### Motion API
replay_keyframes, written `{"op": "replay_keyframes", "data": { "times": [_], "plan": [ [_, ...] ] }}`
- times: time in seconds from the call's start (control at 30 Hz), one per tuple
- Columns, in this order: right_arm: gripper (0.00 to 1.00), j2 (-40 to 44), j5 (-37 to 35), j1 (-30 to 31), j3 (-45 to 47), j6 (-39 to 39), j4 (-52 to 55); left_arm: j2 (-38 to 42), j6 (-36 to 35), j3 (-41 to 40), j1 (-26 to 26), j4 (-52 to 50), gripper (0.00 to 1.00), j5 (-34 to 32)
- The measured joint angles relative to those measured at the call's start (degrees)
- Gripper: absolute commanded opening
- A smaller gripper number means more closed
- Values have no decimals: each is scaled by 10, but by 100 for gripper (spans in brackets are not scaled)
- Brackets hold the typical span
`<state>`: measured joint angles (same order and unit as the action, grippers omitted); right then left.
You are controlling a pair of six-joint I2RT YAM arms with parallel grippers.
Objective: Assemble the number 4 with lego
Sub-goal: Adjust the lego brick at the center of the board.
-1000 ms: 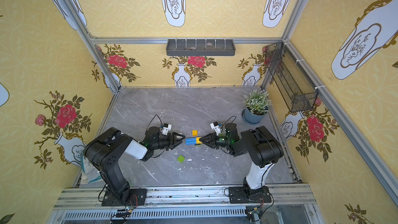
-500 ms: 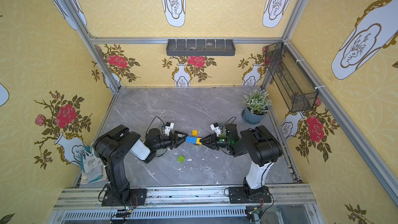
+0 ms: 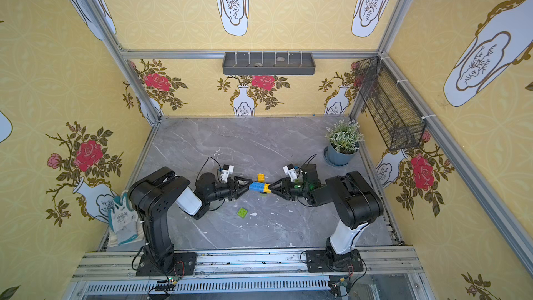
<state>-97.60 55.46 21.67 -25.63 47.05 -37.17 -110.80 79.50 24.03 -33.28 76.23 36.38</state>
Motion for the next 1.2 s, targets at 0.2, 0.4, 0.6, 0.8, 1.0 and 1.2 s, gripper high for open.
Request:
{"op": "replay_keyframes", "data": {
  "times": [0.2,0.4,0.6,0.8,1.0,1.2],
  "plan": [
    [50,21,-21,1,-13,-21,60,-2,-2,-5,-5,0,58,0],
    [53,43,-51,1,-27,-34,118,0,-7,-8,-5,0,56,0],
    [54,59,-67,9,-47,-43,162,0,-15,-9,-6,0,55,0],
    [54,62,-80,15,-65,-59,201,0,-18,-11,-6,0,54,1],
    [59,81,-92,16,-84,-71,242,1,-20,-12,-6,0,54,2],
    [70,146,-217,16,-143,-115,388,7,-22,-17,-4,0,56,2]
  ]
}}
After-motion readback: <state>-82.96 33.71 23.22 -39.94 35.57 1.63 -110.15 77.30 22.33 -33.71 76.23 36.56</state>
